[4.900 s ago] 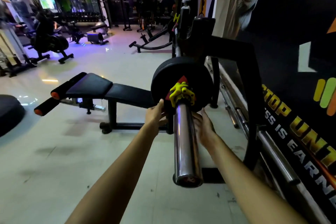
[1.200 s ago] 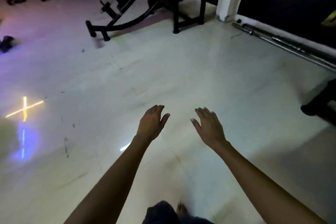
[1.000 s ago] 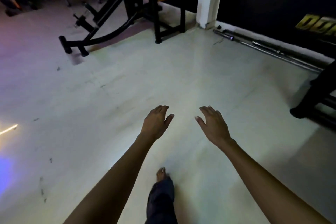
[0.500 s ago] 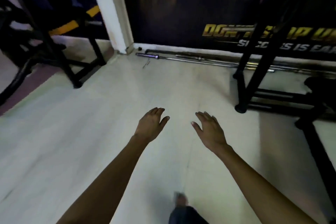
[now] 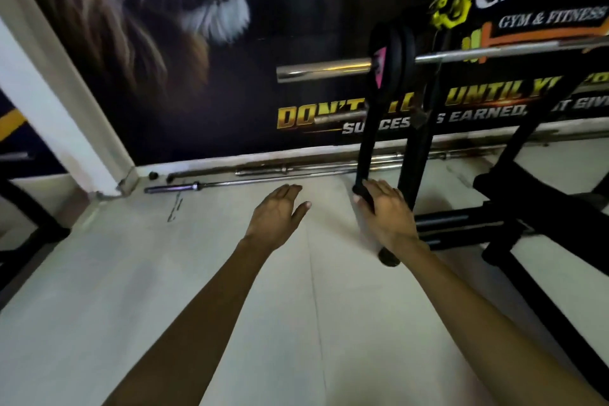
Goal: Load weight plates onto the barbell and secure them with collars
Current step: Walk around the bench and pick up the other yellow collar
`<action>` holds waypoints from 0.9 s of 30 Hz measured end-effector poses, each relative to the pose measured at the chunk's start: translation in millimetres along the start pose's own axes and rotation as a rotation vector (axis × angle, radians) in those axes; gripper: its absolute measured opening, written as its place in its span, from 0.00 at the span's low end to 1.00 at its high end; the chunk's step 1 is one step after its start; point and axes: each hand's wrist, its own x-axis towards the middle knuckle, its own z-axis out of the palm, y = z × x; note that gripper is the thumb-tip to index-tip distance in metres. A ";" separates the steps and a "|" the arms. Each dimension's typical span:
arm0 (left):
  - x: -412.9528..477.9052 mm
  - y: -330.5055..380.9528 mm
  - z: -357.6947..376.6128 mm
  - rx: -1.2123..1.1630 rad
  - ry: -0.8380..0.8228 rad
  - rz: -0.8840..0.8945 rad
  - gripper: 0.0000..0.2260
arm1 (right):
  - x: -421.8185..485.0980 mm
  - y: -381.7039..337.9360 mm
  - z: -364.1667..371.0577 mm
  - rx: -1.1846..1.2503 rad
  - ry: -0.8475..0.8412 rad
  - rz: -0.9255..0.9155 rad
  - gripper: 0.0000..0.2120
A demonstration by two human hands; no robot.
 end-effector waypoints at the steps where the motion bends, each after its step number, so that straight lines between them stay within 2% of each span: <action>1: 30.9 -1.9 0.6 -0.010 0.006 0.026 0.22 | 21.9 5.6 -3.0 -0.015 0.022 0.014 0.21; 6: 188.2 -2.4 7.4 -0.105 0.054 0.203 0.20 | 129.5 37.4 -12.2 -0.051 0.171 0.127 0.21; 13: 395.9 45.0 -11.9 -0.269 0.147 0.508 0.21 | 273.4 70.2 -39.3 -0.067 0.326 0.272 0.22; 18: 503.4 88.7 -12.0 -0.371 0.180 0.680 0.24 | 341.1 100.5 -60.7 -0.008 0.548 0.356 0.20; 21: 534.7 101.5 7.3 -0.367 0.146 0.704 0.24 | 362.8 126.9 -73.1 0.108 0.636 0.467 0.21; 23: 542.1 101.3 17.5 -0.393 0.200 0.714 0.24 | 378.7 140.9 -84.2 0.250 0.663 0.509 0.25; 27: 541.8 102.5 26.1 -0.483 0.266 0.700 0.27 | 423.8 167.1 -113.2 0.692 0.741 0.494 0.27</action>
